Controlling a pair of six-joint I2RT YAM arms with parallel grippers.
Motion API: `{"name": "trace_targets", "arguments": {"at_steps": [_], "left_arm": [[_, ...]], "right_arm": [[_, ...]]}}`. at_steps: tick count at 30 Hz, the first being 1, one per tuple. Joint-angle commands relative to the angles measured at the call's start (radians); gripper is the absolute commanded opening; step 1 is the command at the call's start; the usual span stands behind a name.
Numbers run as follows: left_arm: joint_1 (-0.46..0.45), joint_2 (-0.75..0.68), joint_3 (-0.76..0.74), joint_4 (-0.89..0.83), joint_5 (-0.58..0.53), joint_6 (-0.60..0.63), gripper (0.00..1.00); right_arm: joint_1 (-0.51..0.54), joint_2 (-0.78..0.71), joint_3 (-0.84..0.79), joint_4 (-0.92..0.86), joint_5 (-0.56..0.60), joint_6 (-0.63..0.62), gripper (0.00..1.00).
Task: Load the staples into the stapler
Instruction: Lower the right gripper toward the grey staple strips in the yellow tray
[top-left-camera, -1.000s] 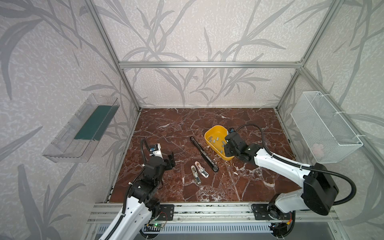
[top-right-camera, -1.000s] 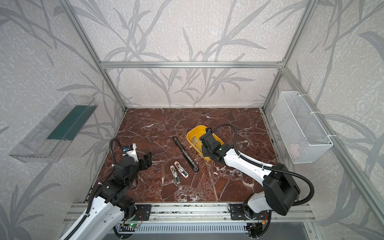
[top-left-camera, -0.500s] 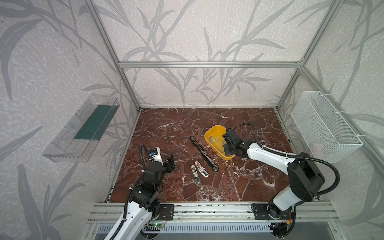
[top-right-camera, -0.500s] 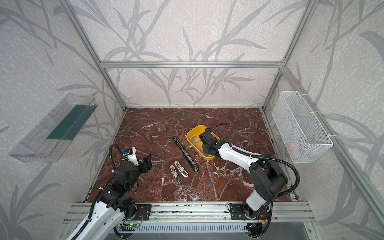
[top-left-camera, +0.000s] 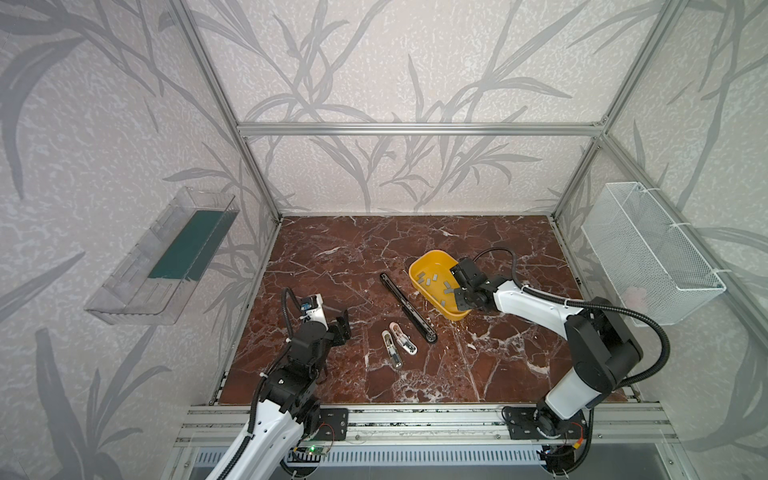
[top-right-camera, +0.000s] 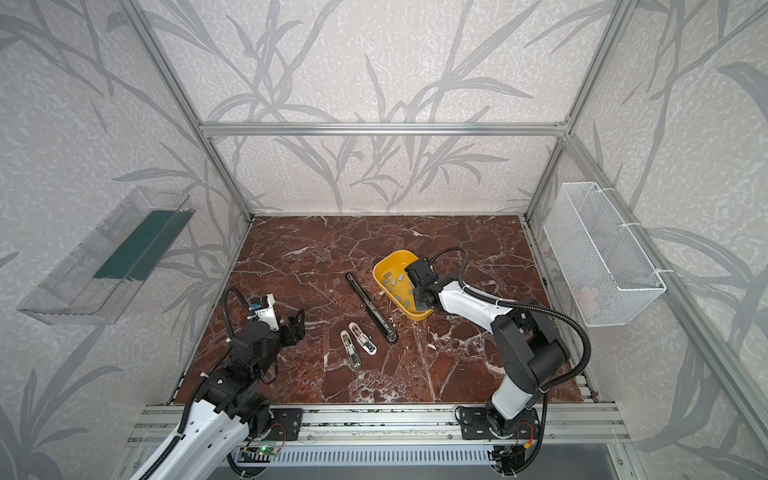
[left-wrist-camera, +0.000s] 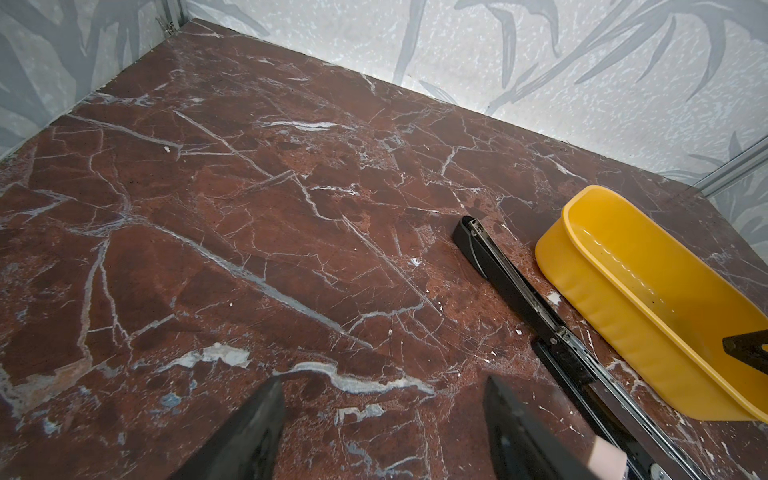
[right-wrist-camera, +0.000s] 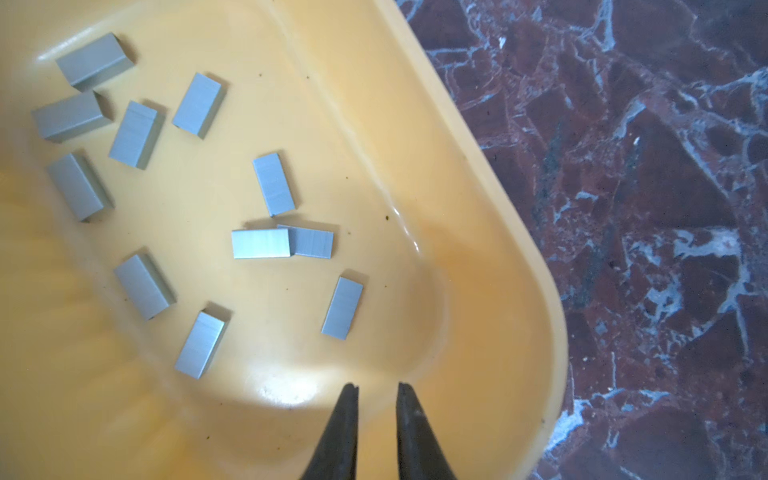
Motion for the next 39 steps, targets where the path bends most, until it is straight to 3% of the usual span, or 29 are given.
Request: {"name": "trace_targets", "arguments": {"at_steps": [1, 11, 18, 26, 31, 39], "left_arm": [[0.002, -0.013, -0.003, 0.016, -0.004, -0.017, 0.76], [0.002, -0.050, -0.011, 0.003, -0.006, -0.021, 0.76], [0.002, -0.069, -0.014, -0.004, -0.008, -0.022, 0.76], [0.002, -0.067, -0.014, -0.004, -0.006, -0.023, 0.76], [0.002, -0.067, -0.015, -0.003, -0.008, -0.023, 0.76], [0.002, -0.032, -0.012, 0.014, -0.020, -0.024, 0.77]], "right_arm": [[0.000, 0.014, 0.027, -0.062, -0.017, 0.018, 0.17], [0.011, -0.110, -0.099, -0.077, -0.087, 0.094, 0.13], [0.127, -0.185, -0.195, -0.045, -0.134, 0.168, 0.13], [0.241, -0.185, -0.190, -0.054, -0.106, 0.218, 0.13], [0.241, -0.211, -0.172, -0.040, -0.083, 0.214, 0.15], [0.181, -0.267, -0.139, 0.007, 0.052, 0.134, 0.27]]}}
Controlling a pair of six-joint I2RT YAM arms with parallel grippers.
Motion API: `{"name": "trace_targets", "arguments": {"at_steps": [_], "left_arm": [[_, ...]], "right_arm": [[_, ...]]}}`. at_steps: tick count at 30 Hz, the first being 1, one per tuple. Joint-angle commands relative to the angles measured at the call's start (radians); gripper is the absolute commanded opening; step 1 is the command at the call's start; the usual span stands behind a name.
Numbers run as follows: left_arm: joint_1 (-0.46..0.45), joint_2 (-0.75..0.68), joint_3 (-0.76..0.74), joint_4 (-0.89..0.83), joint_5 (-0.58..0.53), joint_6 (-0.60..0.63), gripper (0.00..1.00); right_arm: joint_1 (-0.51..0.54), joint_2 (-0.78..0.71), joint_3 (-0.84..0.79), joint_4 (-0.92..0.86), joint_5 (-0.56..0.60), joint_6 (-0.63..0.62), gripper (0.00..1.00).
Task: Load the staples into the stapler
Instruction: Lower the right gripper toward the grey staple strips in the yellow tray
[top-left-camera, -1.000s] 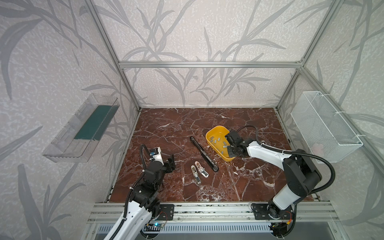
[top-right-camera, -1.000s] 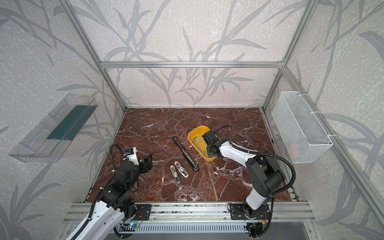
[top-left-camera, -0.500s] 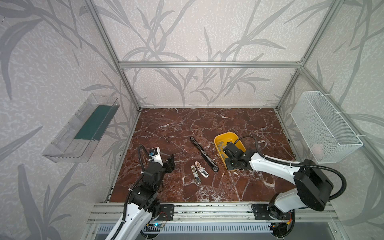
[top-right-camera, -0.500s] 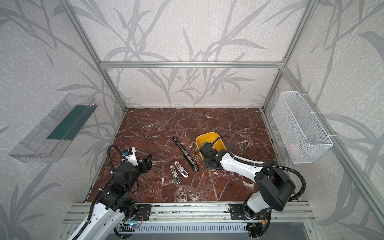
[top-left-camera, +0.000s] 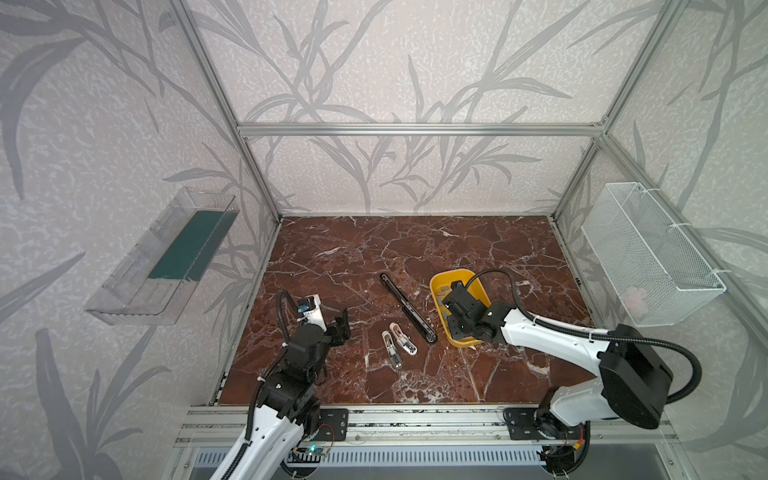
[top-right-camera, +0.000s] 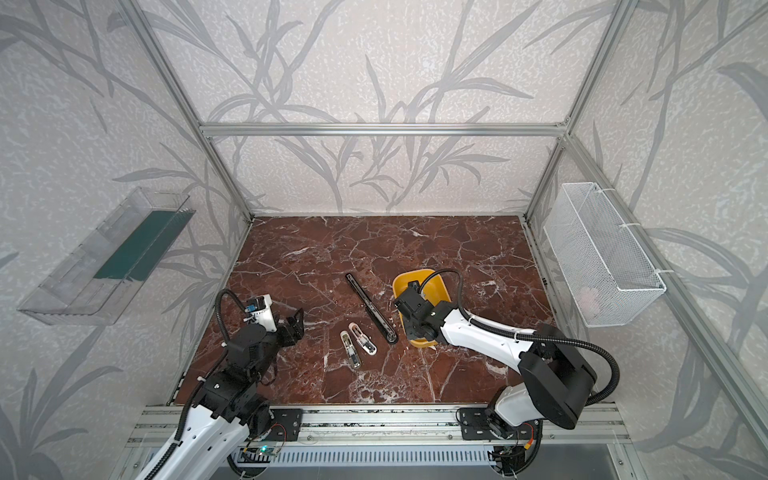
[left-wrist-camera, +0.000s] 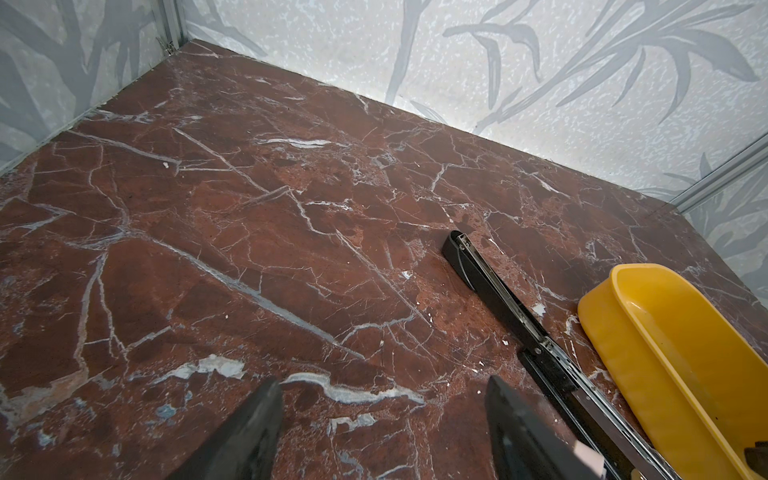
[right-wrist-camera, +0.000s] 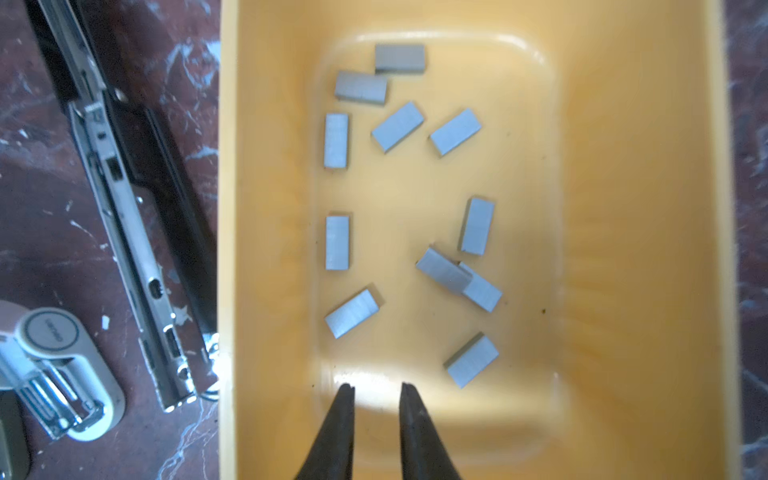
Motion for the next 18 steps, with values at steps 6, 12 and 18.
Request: {"name": "trace_targets", "arguments": {"at_steps": [6, 12, 18], "left_arm": [[0.002, 0.088, 0.007, 0.021, -0.045, -0.025, 0.76], [0.002, 0.132, 0.009, 0.052, -0.019, 0.009, 0.78], [0.002, 0.131, 0.008, 0.054, -0.012, 0.009, 0.78]], "right_arm": [[-0.093, -0.094, -0.036, 0.186, 0.079, -0.165, 0.50], [-0.170, -0.007, -0.023, 0.274, 0.008, -0.160, 0.51], [-0.171, 0.164, 0.056, 0.292, 0.021, -0.116, 0.48]]}}
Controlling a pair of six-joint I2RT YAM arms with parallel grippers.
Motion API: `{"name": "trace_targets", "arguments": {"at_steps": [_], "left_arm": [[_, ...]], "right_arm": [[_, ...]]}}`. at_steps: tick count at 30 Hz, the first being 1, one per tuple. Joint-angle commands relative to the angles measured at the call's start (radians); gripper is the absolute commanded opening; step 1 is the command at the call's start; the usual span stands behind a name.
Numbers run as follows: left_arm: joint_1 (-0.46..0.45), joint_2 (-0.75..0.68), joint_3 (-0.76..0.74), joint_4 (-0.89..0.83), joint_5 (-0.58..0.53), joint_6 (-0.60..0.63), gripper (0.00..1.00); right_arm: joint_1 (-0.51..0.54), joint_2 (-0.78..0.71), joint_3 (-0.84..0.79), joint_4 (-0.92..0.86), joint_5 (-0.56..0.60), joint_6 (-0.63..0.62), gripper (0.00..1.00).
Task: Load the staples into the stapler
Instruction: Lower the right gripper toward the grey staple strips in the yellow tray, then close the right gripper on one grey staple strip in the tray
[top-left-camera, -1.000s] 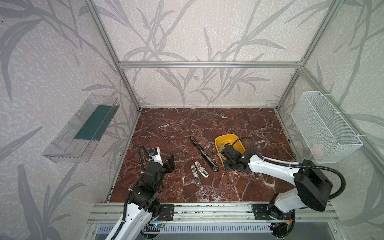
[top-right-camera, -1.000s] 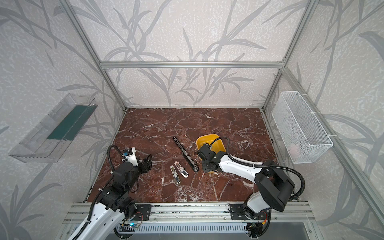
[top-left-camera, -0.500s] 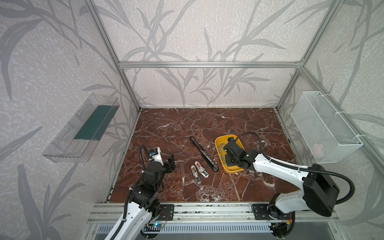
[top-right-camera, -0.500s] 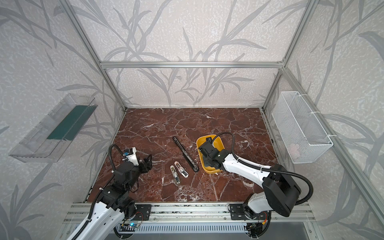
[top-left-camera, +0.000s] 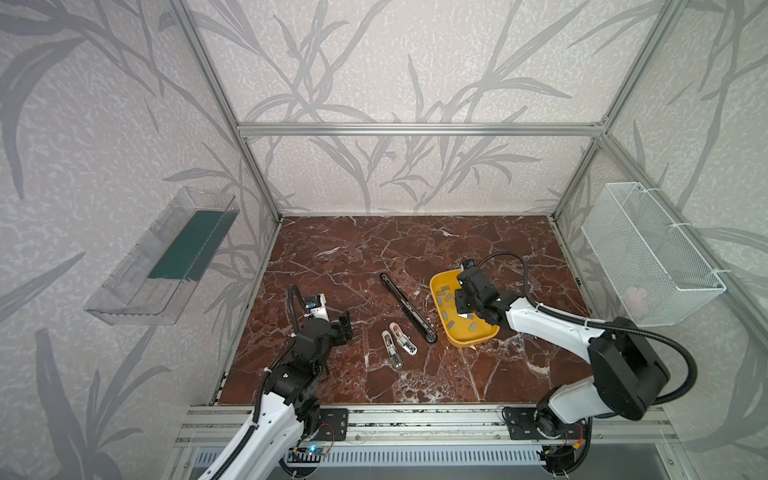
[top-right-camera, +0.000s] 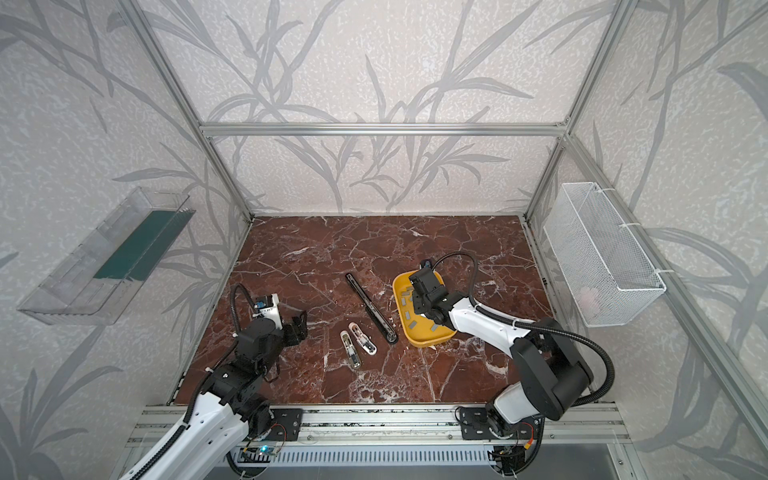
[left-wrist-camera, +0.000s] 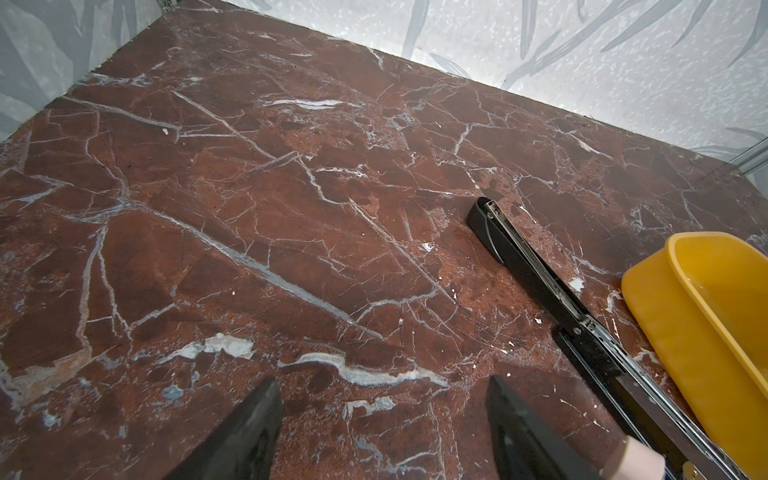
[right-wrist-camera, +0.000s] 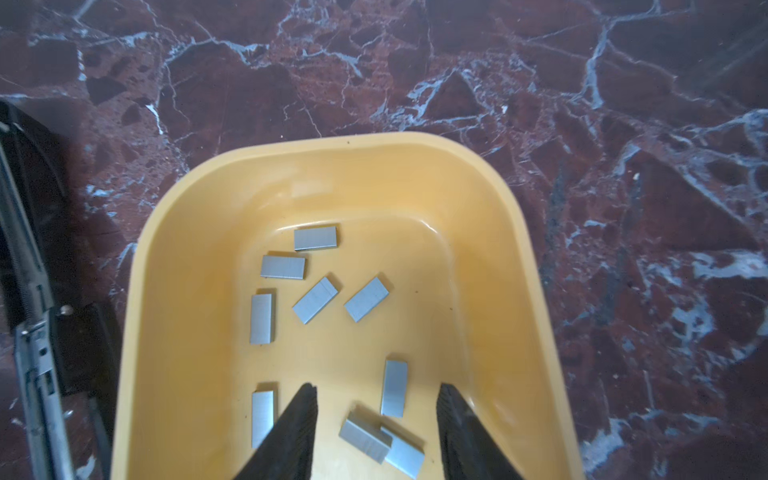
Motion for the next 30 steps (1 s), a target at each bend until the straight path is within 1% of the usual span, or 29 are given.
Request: {"name": "trace_targets", "arguments": {"at_steps": [1, 3, 7, 12, 17, 21, 30], "left_arm": [[0.002, -0.003, 0.006, 0.022, -0.002, -0.002, 0.78], [0.002, 0.001, 0.008, 0.023, 0.003, -0.002, 0.78], [0.002, 0.008, 0.009, 0.027, 0.001, -0.001, 0.78], [0.002, 0.013, 0.008, 0.030, -0.001, -0.001, 0.78], [0.002, 0.022, 0.008, 0.036, 0.000, -0.001, 0.78], [0.002, 0.031, 0.011, 0.040, 0.000, 0.000, 0.78], [0.002, 0.036, 0.010, 0.040, 0.006, -0.001, 0.78]], "right_arm": [[-0.003, 0.085, 0.068, 0.010, 0.018, 0.039, 0.48], [-0.010, 0.139, 0.096, -0.012, 0.032, 0.058, 0.47], [-0.025, 0.202, 0.123, -0.009, 0.023, 0.080, 0.46], [-0.047, 0.211, 0.120, 0.009, 0.036, 0.113, 0.44], [-0.060, 0.215, 0.112, 0.054, -0.005, 0.125, 0.42], [-0.062, 0.233, 0.129, 0.064, -0.010, 0.128, 0.42], [-0.061, 0.286, 0.166, 0.059, 0.042, 0.124, 0.42]]}}
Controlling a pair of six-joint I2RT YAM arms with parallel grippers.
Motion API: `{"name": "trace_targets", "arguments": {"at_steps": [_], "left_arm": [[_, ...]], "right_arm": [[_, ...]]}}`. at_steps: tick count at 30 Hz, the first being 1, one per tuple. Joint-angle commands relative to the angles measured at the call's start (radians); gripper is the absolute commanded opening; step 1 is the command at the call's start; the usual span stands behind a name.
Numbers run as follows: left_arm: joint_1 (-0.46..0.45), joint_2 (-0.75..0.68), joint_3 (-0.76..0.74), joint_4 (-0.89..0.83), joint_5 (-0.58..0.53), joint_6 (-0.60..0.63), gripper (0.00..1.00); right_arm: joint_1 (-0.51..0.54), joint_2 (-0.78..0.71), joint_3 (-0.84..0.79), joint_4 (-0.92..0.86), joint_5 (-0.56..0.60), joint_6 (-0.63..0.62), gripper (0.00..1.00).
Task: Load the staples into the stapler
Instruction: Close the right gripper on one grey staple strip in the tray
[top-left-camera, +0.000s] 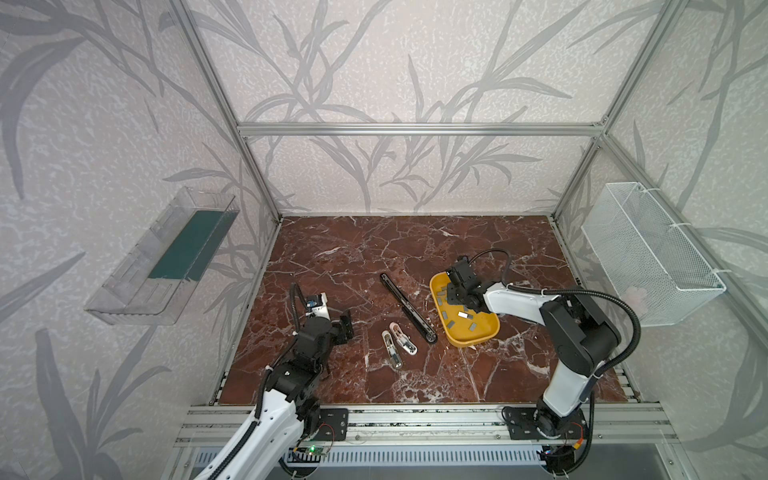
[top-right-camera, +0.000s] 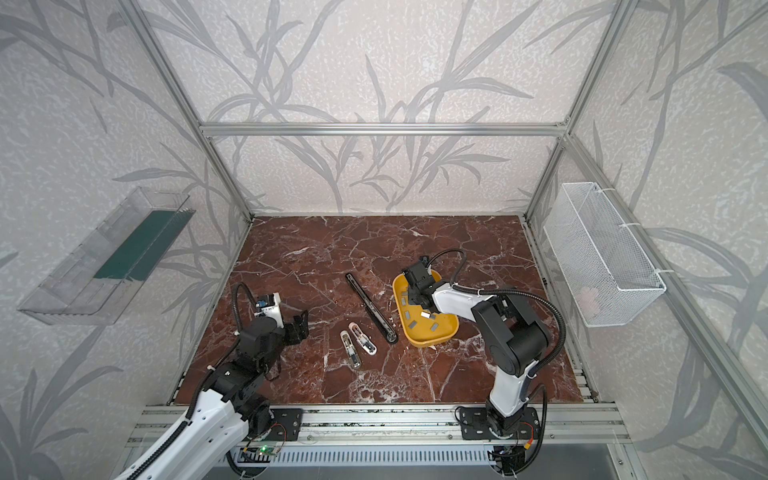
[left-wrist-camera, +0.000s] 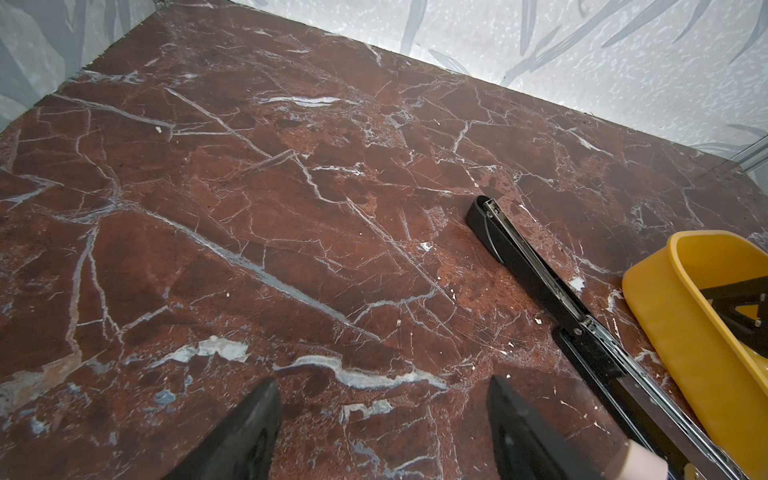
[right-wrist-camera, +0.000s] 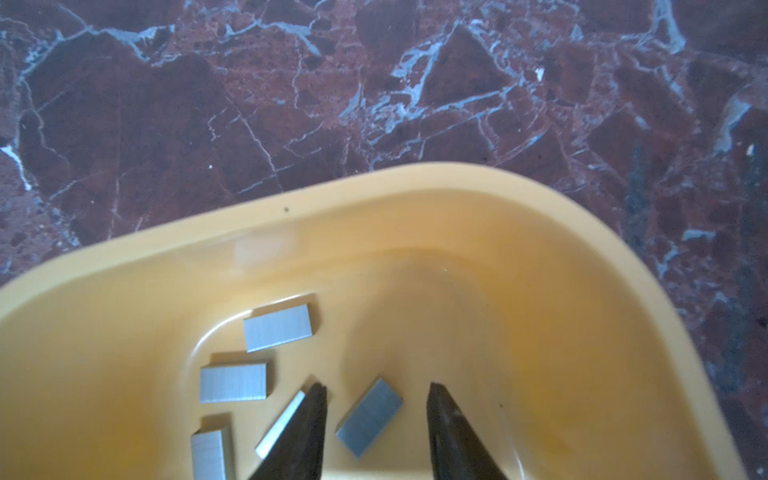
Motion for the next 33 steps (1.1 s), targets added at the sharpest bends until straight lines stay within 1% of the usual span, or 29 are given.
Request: {"name": "trace_targets", "arguments": {"at_steps": [1, 11, 25, 33], "left_arm": [[0.002, 0.002, 0.010, 0.013, -0.001, 0.000, 0.78], [0.002, -0.002, 0.010, 0.013, 0.002, -0.001, 0.78], [0.002, -0.008, 0.009, 0.011, 0.009, -0.002, 0.78], [0.002, -0.009, 0.008, 0.011, 0.010, -0.002, 0.78]], "right_arm": [[-0.003, 0.034, 0.041, -0.011, 0.032, 0.004, 0.42], [-0.004, 0.061, 0.062, -0.078, 0.034, 0.007, 0.41], [-0.004, -0.012, -0.026, -0.095, 0.089, 0.012, 0.37], [-0.005, -0.005, -0.023, -0.086, 0.066, 0.013, 0.34]]}}
